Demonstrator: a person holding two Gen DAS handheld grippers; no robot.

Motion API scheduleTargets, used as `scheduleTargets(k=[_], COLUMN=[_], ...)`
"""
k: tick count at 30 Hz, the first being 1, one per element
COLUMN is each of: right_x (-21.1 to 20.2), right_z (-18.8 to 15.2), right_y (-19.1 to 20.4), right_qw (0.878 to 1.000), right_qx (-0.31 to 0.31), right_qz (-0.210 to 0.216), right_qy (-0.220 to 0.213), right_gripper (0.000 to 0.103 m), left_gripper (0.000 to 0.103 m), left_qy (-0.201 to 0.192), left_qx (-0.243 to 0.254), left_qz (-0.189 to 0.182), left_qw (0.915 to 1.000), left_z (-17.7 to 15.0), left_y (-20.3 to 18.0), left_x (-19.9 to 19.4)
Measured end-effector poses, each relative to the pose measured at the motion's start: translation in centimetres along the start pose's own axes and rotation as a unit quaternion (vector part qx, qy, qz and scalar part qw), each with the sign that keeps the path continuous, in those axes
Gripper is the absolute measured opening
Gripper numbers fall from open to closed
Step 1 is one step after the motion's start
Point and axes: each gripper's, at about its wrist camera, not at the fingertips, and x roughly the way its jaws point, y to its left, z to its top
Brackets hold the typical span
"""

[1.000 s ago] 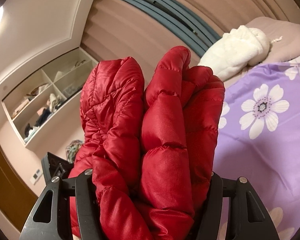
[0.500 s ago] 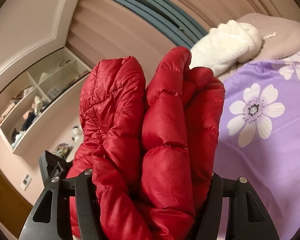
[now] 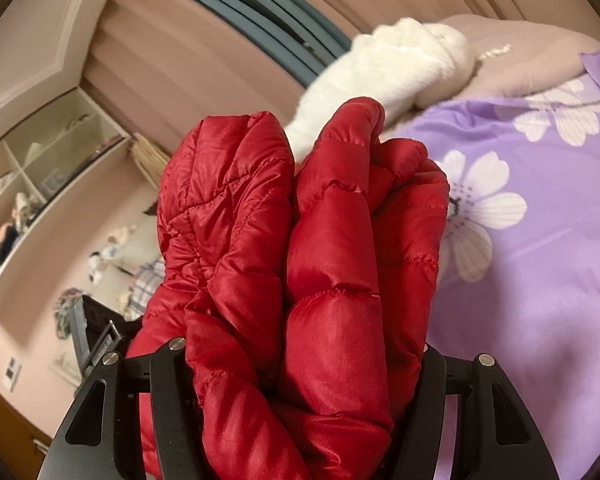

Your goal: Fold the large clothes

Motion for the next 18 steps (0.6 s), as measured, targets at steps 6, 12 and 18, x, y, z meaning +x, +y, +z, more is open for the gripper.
scheduleTargets(k=[6,12,18], right_x=[0.9,2.9,5.2], right_z=[-1.4,-2.4,-4.5], right_y=[-2.2,-3.7,-6.4], right_qw=[0.999,0.998,0.995], right_qx=[0.029,0.040,0.038], right_qz=[-0.008,-0.035,-0.070], right_qy=[0.015,0.035,0.055], right_gripper=[0.062,0.062,0.063], left_gripper=[0.075,0.075,0.082], left_qy=[0.022,0.049,0.057], left_qx=[0.000,-0.027,-0.045], left_qz=[0.009,0.021,0.045], left_qw=[0.9997,0.9982,0.9964], left_z=[-0.9,-2.1,-4.9], left_y=[1.3,4.5,8.0], left_x=[2.6,5.6,8.2])
